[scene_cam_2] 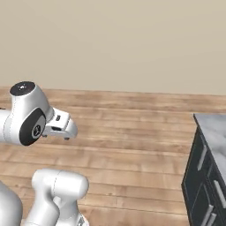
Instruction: Four empty soda cans are scattered around the kitchen. Gather all the cans and cluster them next to the stove for recycling.
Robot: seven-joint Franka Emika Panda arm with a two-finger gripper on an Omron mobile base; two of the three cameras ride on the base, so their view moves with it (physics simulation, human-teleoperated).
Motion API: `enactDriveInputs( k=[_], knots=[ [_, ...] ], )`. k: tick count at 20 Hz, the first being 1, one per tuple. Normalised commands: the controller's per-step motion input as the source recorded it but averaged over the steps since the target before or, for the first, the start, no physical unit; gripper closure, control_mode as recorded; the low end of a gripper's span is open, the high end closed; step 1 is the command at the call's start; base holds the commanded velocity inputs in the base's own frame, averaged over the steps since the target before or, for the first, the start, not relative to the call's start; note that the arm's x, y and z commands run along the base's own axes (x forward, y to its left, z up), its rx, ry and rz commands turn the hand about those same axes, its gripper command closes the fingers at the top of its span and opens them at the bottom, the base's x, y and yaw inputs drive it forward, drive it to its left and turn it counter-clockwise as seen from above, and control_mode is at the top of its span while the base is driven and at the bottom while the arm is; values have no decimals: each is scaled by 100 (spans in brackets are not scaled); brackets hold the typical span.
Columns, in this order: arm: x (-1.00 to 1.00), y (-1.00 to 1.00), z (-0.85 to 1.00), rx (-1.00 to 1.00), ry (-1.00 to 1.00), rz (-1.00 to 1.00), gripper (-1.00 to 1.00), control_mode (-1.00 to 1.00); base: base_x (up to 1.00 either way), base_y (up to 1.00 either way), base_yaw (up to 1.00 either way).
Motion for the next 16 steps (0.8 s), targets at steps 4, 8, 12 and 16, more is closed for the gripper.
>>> enactDriveInputs(
  k=[4,8,12,16],
  knots=[
    [0,0,0,0,0,0,-100,100,100,20,-8],
    [0,0,0,0,0,0,-100,100,100,17,-6],
    [0,0,0,0,0,0,-100,100,99,32,0],
    [0,0,0,0,0,0,-100,100,9,5,47]
  ],
)
